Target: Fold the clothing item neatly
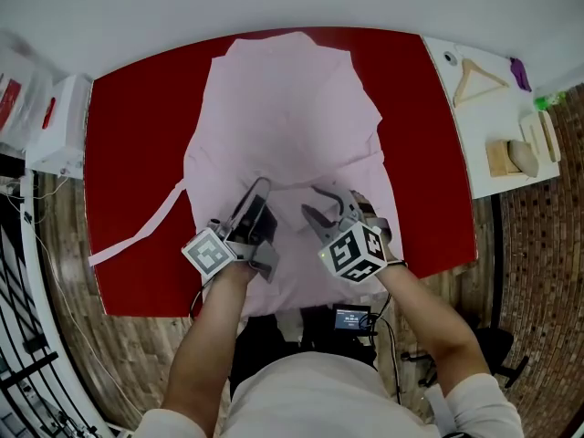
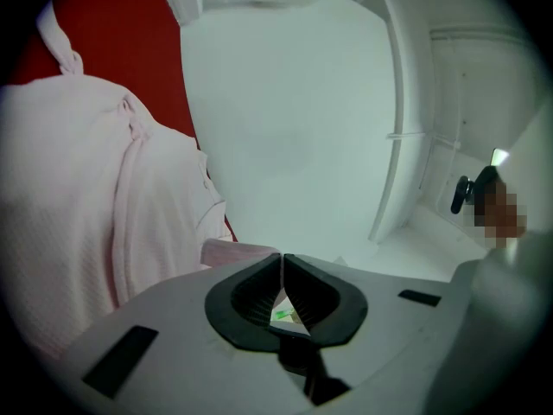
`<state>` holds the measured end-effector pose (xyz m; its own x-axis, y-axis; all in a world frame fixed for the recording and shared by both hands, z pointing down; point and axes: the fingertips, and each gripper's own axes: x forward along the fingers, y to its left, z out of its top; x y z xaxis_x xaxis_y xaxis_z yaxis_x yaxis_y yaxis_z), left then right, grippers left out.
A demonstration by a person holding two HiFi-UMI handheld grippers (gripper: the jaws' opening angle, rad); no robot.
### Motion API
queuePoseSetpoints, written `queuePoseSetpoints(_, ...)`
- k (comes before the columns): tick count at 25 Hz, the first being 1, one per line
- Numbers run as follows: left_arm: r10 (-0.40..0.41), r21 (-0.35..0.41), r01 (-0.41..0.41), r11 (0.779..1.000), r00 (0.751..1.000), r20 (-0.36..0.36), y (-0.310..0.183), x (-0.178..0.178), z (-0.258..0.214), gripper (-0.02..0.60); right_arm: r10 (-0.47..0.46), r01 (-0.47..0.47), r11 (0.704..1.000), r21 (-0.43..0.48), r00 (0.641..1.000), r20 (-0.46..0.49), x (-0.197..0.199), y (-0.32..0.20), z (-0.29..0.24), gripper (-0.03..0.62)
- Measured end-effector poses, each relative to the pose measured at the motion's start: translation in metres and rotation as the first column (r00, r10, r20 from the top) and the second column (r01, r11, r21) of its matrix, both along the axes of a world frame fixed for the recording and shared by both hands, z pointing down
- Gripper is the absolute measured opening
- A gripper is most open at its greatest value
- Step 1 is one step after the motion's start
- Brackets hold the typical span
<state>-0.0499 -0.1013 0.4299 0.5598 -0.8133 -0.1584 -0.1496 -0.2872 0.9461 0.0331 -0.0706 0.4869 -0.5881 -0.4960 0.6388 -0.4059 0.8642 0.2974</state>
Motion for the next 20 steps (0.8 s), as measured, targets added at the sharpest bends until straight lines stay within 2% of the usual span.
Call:
queuePoseSetpoints(4,-0.047,-0.061,0.052,0.997,0.995,0.083,0.008,-0.004,0.018,0.017,0.06,-0.061,0.998,-0.026,0.996,-0.063,0.016,-0.007,0.023,0.146)
queuePoseSetpoints(8,-0.077,-0.116,0.103,0.988,0.975,0.207,0.01,-0.006,0.036,0.017,0.134,-0.138,0.99,-0.031,0.986,-0.095,0.032,-0.027,0.035,0.144)
queuePoseSetpoints(12,-0.083,-0.177,0.13,0.976,0.965,0.247,0.007,-0.005,0.049,0.017,0.178,-0.184,0.98,-0.072,0.981,-0.076,0.049,-0.04,0.036,0.143)
queuePoseSetpoints(14,-0.068,-0.192,0.122,0.974,0.961,0.267,0.006,-0.005,0.053,0.017,0.23,-0.235,0.969,-0.082,0.971,-0.066,0.065,-0.05,0.036,0.143)
queuePoseSetpoints(17,-0.047,-0.216,0.118,0.969,0.951,0.307,0.008,-0.008,0.062,0.017,0.373,-0.377,0.919,-0.113,0.926,-0.06,0.103,-0.074,0.048,0.141)
queuePoseSetpoints(20,-0.021,-0.262,0.119,0.958,0.937,0.348,0.01,-0.013,0.077,0.017,0.52,-0.521,0.837,-0.168,0.852,-0.055,0.144,-0.093,0.066,0.113)
